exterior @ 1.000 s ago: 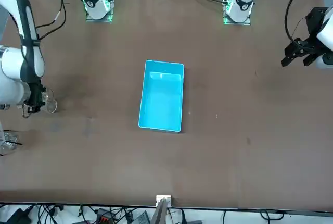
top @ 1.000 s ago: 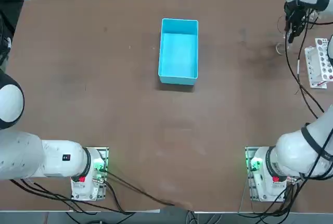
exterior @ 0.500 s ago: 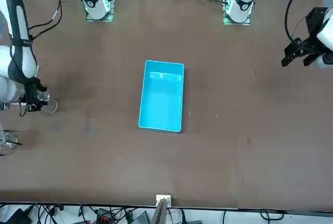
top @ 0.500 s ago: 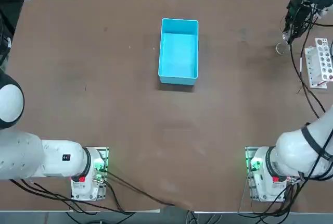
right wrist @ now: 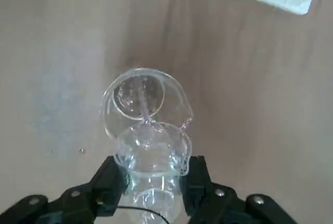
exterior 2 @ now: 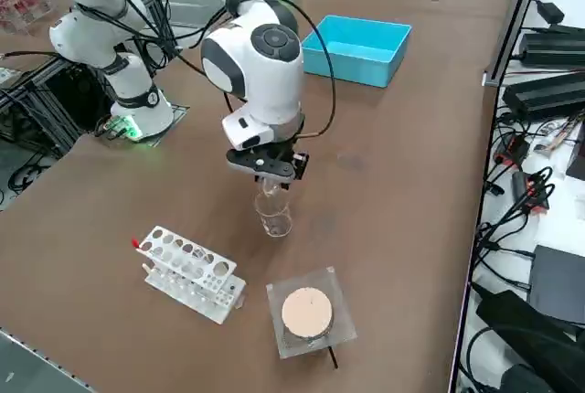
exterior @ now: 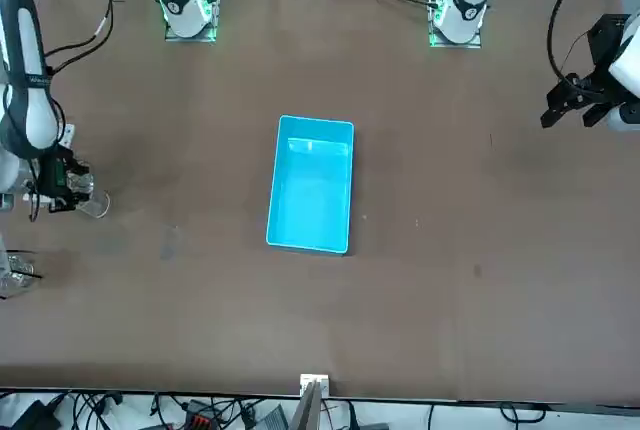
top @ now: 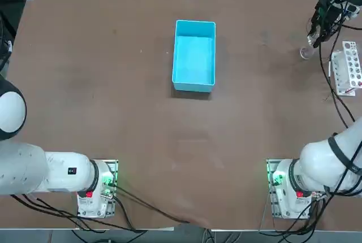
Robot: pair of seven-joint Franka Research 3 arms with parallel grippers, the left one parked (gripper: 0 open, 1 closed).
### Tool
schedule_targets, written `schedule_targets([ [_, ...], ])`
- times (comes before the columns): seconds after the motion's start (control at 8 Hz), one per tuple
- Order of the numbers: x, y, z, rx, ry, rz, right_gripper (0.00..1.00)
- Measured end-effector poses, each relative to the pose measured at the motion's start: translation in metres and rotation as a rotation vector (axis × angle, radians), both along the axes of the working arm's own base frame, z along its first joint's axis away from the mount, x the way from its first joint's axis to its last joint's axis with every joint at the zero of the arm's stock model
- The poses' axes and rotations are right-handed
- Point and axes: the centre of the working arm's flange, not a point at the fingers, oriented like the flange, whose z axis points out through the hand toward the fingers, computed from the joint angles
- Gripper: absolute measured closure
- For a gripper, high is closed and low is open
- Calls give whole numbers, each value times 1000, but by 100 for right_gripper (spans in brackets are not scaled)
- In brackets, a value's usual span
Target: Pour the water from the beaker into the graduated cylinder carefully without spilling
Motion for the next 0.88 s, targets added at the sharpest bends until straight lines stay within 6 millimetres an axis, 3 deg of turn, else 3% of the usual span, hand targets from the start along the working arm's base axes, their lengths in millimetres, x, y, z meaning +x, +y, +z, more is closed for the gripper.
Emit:
schedule_targets([
  [0.88, -2, -7, 0, 43, -14, 35, 39],
])
